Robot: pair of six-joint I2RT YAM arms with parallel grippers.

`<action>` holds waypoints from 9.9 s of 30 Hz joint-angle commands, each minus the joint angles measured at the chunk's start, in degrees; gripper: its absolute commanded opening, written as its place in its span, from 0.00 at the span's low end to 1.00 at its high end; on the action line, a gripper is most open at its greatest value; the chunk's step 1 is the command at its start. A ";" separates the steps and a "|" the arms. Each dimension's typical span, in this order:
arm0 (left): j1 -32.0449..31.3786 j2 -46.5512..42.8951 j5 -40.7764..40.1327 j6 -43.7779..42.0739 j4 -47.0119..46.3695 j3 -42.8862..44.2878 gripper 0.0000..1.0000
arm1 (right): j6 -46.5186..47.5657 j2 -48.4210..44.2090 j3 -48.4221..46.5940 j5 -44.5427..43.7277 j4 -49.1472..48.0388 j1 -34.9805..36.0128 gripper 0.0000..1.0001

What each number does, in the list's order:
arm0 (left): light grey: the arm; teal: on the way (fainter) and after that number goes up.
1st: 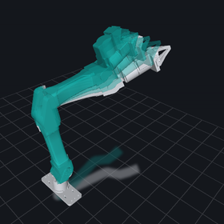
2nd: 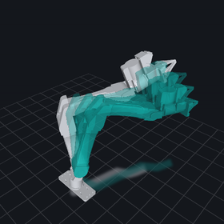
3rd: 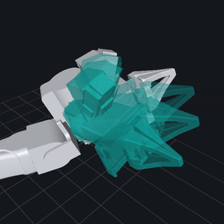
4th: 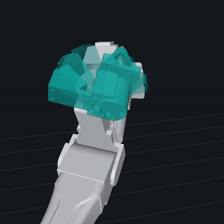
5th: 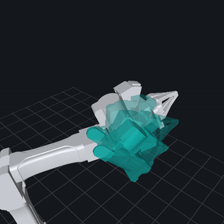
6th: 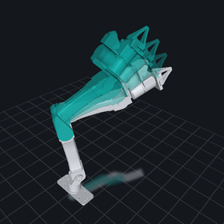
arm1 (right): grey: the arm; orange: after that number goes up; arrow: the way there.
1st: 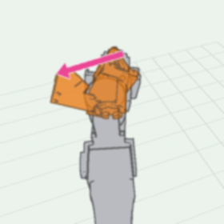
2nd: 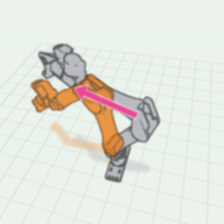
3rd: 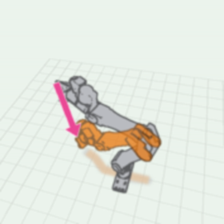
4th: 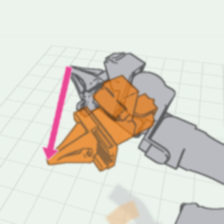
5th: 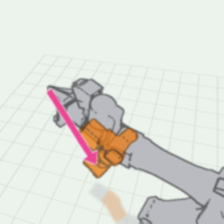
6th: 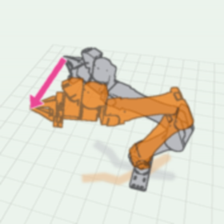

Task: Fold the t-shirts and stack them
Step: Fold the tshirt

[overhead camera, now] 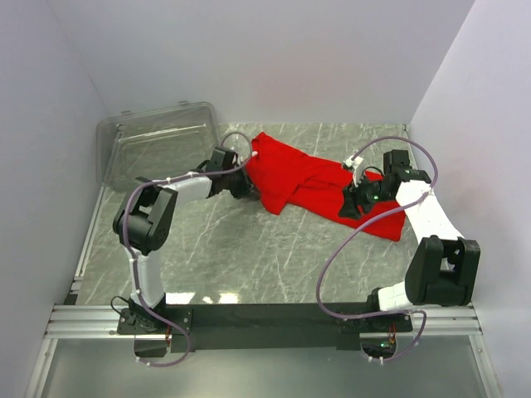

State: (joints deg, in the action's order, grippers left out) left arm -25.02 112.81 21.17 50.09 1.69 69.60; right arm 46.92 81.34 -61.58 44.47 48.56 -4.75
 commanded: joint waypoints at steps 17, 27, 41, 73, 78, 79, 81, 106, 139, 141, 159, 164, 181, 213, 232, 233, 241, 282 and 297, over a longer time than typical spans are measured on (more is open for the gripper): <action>1.28 13.11 5.64 -0.61 9.81 36.98 0.01 | -2.18 -3.82 2.69 0.18 -4.35 0.01 0.60; 2.16 22.79 5.02 6.24 6.13 47.55 0.03 | -3.23 -5.49 4.45 0.27 -5.66 -0.08 0.60; 3.22 26.23 5.20 12.94 -6.79 53.44 0.54 | -4.82 -7.25 6.21 0.62 -6.63 0.01 0.60; -1.09 25.61 -5.34 -5.79 24.15 48.43 0.54 | -5.87 -7.60 6.65 0.80 -6.46 -0.26 0.60; -1.61 26.05 -8.16 -5.26 23.27 48.43 0.53 | -5.70 -7.60 6.65 0.88 -6.45 -0.34 0.60; -1.70 26.23 -8.33 -4.91 23.18 48.61 0.53 | -5.78 -7.69 6.74 0.80 -6.37 -0.34 0.60; -1.79 26.93 -8.60 -4.82 22.83 48.96 0.52 | -5.78 -7.69 6.74 0.97 -6.45 -0.52 0.60; -2.32 25.88 0.53 2.99 3.60 47.12 0.01 | -5.87 -8.65 7.44 1.67 -6.10 -1.13 0.60; 0.67 26.57 -5.26 2.65 8.58 50.27 0.33 | -5.87 -9.45 7.62 1.94 -5.75 -2.28 0.60; 0.67 28.25 -5.44 2.91 9.03 51.86 0.26 | -5.78 -9.71 7.79 1.85 -5.67 -2.37 0.60; 0.67 17.19 -2.71 -4.53 -1.88 39.04 0.48 | -9.13 -9.36 7.71 -8.77 -10.76 -4.82 0.60; 0.41 4.82 -8.14 -12.37 2.96 26.07 0.55 | -4.21 -5.94 2.80 -11.07 -6.99 -7.64 0.61; 0.32 -3.31 -20.99 -11.15 8.85 5.10 0.56 | -3.06 -5.23 4.80 -12.64 -6.19 -8.34 0.61; 0.76 8.12 -25.39 -25.74 14.39 19.34 0.34 | 0.45 -5.31 8.40 -19.41 -4.26 -8.34 0.61; 2.16 1.45 -20.12 -26.09 9.47 14.77 0.01 | 14.96 -5.67 16.23 -33.12 -6.79 -8.69 0.61; 2.34 1.27 -19.59 -26.00 9.47 14.68 0.01 | 14.79 -5.32 16.40 -33.48 -7.59 -8.69 0.61; 2.95 0.48 -17.57 -26.00 9.29 13.89 0.01 | 14.69 1.53 15.09 -36.64 -12.34 -8.61 0.61; 5.42 -9.81 -12.56 -26.88 6.92 -3.42 0.01 | 28.85 -13.31 27.21 -37.26 0.58 -12.30 0.00; 7.61 -16.48 -13.53 -31.01 10.35 -5.61 0.51 | 27.35 -13.66 21.77 -32.34 4.79 -13.00 0.33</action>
State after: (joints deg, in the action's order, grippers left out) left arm -17.21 98.89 6.04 21.56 11.79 65.65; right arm 74.19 68.75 -37.76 10.55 50.85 -17.30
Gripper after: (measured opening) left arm 0.510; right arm 0.325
